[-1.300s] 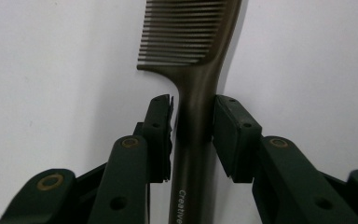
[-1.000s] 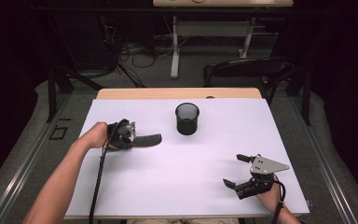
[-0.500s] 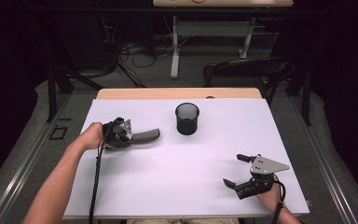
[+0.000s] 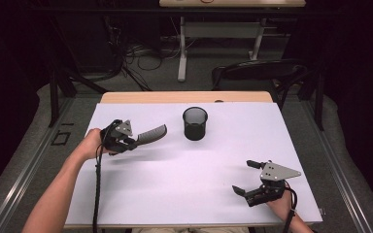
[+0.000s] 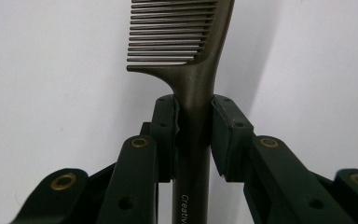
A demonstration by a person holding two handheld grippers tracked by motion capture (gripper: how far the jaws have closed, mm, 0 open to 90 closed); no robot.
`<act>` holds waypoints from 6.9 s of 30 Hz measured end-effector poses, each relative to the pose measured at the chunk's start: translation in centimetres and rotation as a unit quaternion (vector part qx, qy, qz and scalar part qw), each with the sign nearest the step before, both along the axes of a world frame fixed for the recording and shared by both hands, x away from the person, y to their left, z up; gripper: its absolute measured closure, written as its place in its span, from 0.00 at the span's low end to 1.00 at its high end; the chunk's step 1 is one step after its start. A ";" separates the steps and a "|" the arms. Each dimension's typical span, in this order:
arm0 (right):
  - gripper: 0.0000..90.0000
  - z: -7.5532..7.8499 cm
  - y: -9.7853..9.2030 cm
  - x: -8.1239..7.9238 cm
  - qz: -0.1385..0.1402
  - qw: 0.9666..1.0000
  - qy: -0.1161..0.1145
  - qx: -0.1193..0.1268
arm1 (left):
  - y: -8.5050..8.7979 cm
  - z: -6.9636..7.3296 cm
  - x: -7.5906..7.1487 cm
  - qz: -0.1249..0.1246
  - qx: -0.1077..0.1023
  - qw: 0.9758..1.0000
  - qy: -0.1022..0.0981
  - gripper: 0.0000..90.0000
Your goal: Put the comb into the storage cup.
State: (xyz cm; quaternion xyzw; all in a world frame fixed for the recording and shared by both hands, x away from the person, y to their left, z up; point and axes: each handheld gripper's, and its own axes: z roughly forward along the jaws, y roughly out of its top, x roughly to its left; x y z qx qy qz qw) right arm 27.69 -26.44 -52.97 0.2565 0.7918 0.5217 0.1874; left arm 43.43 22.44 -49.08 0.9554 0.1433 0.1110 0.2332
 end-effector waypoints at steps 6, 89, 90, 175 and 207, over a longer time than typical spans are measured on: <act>0.00 0.0 0.0 0.0 0.000 1.000 0.001 -0.002 | 0.2 0.5 -0.7 0.017 -0.050 0.999 -0.009 0.80; 0.00 0.1 -0.2 0.1 -0.007 1.000 -0.001 -0.003 | -3.3 -1.3 -5.5 0.173 -0.256 0.944 -0.116 0.80; 0.00 0.1 -0.2 0.1 -0.007 1.000 -0.001 -0.003 | -3.3 -1.3 -5.5 0.174 -0.258 0.944 -0.115 0.80; 0.00 0.1 -0.1 0.1 -0.009 1.000 0.000 -0.002 | -6.4 1.4 -3.1 0.200 -0.321 0.915 -0.144 0.80; 0.00 0.0 -0.1 0.1 -0.009 1.000 0.001 0.000 | -8.1 2.5 -1.5 0.211 -0.344 0.903 -0.149 0.80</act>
